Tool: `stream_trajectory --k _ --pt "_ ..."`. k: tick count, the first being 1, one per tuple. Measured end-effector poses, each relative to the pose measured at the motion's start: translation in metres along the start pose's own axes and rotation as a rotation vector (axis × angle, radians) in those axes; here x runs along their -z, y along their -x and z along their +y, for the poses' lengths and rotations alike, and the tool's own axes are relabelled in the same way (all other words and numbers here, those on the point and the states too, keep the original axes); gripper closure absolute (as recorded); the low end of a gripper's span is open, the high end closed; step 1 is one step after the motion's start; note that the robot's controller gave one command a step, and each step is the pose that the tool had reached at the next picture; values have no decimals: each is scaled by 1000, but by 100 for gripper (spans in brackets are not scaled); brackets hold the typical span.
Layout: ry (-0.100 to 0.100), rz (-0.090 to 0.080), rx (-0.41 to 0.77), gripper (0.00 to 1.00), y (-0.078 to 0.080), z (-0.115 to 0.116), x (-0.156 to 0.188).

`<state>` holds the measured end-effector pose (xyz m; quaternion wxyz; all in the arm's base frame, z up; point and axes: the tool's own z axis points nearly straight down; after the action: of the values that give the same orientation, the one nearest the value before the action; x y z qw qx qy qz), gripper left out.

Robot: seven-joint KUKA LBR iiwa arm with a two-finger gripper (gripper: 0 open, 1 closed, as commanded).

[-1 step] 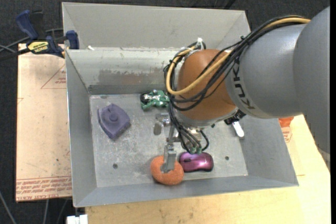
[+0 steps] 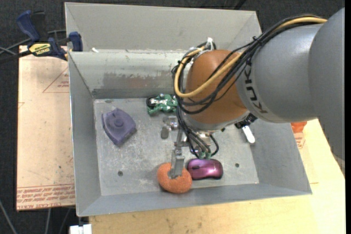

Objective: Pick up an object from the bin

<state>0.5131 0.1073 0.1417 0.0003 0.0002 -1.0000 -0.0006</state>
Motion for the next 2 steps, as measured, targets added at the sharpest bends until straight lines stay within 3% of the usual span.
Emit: stream_trajectory --k 1,2 --pt "1 -1 244 0 -2 0 -14" --pt "1 1 351 0 -22 -2 -22"
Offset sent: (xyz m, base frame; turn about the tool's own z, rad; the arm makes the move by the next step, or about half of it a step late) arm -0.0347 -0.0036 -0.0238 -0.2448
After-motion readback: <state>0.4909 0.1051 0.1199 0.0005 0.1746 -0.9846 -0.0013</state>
